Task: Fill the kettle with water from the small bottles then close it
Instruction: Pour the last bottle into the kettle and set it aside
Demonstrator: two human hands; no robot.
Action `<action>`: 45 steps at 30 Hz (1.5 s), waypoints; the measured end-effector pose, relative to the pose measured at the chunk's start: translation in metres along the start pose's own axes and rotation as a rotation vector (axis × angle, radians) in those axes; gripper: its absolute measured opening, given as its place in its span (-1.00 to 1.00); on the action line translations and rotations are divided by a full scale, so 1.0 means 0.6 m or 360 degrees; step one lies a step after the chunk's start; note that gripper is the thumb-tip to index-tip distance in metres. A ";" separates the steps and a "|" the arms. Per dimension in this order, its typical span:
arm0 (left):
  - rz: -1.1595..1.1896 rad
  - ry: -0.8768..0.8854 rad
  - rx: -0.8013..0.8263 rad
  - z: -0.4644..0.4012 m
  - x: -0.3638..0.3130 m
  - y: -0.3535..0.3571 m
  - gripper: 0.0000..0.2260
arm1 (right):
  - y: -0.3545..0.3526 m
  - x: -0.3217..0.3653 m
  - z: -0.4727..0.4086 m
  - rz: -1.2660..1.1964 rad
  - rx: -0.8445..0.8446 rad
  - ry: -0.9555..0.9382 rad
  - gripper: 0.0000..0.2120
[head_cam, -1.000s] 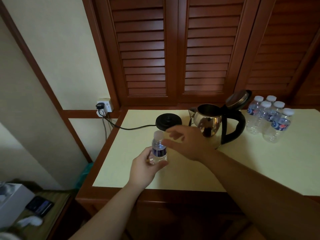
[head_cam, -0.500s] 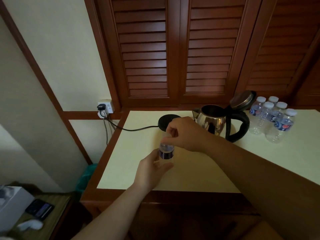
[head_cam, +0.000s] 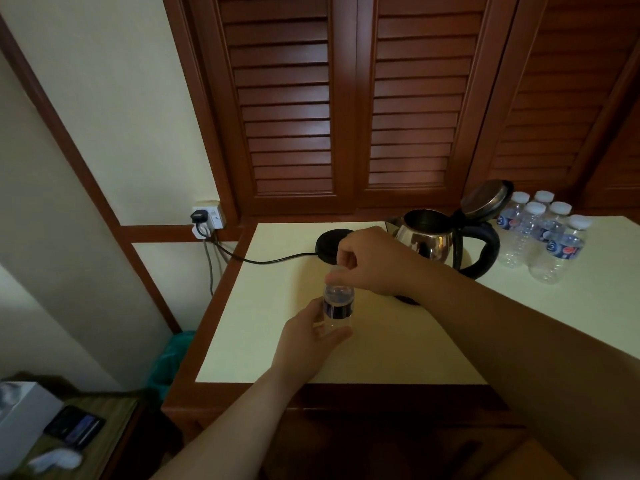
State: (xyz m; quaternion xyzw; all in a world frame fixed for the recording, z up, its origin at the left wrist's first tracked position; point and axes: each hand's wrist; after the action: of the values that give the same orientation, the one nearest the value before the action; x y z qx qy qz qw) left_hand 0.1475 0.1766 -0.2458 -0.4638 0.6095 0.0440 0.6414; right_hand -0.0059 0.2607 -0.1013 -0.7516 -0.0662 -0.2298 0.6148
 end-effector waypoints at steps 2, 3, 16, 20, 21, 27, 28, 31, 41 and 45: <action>-0.0001 -0.0005 -0.0006 -0.001 0.002 0.000 -0.66 | -0.009 0.000 0.000 -0.0032 0.0064 -0.0103 -0.80; -0.0007 -0.0008 -0.0009 -0.001 0.002 0.000 -0.66 | -0.012 0.000 0.001 -0.0043 0.0094 -0.0142 -0.78; -0.0146 -0.0047 -0.0080 0.001 -0.002 0.005 -0.63 | 0.012 -0.127 0.081 -0.0059 -0.0065 0.0212 -0.74; -0.0057 -0.0073 -0.0104 -0.001 -0.011 0.007 -0.36 | 0.064 -0.165 0.123 -0.0022 0.0027 0.0385 -0.85; -0.0031 -0.0059 -0.0115 -0.002 -0.015 0.009 -0.34 | 0.074 -0.172 0.130 -0.0025 0.0033 0.0426 -0.80; 0.0108 -0.0002 -0.0253 -0.012 -0.025 0.022 -0.52 | 0.101 -0.190 0.164 0.0092 0.0063 0.0551 -0.57; 0.0145 0.0000 -0.0246 -0.014 -0.027 0.023 -0.53 | 0.101 -0.196 0.171 0.0100 0.0016 0.0598 -0.58; 0.0261 0.0020 -0.0223 -0.024 -0.043 0.025 -0.54 | 0.100 -0.223 0.192 0.0165 -0.0131 0.0702 -0.57; 0.0287 0.0211 -0.0230 -0.124 -0.139 0.018 -0.60 | 0.068 -0.314 0.229 0.0369 0.0020 0.0921 -0.06; 0.0218 0.0260 -0.0197 -0.167 -0.177 0.013 -0.55 | 0.079 -0.329 0.241 0.0301 0.0092 0.0897 0.05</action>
State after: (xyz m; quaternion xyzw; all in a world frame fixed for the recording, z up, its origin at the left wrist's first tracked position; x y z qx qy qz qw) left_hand 0.0411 0.1702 -0.1451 -0.4617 0.6862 0.0872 0.5553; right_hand -0.1242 0.4236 -0.2479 -0.6433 0.1709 -0.3691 0.6487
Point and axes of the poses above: each hand's wrist, its own z-axis away from the middle knuckle, its own y-axis out of the palm, x = y × z, and after that the axes turned 1 degree about -z, right-handed
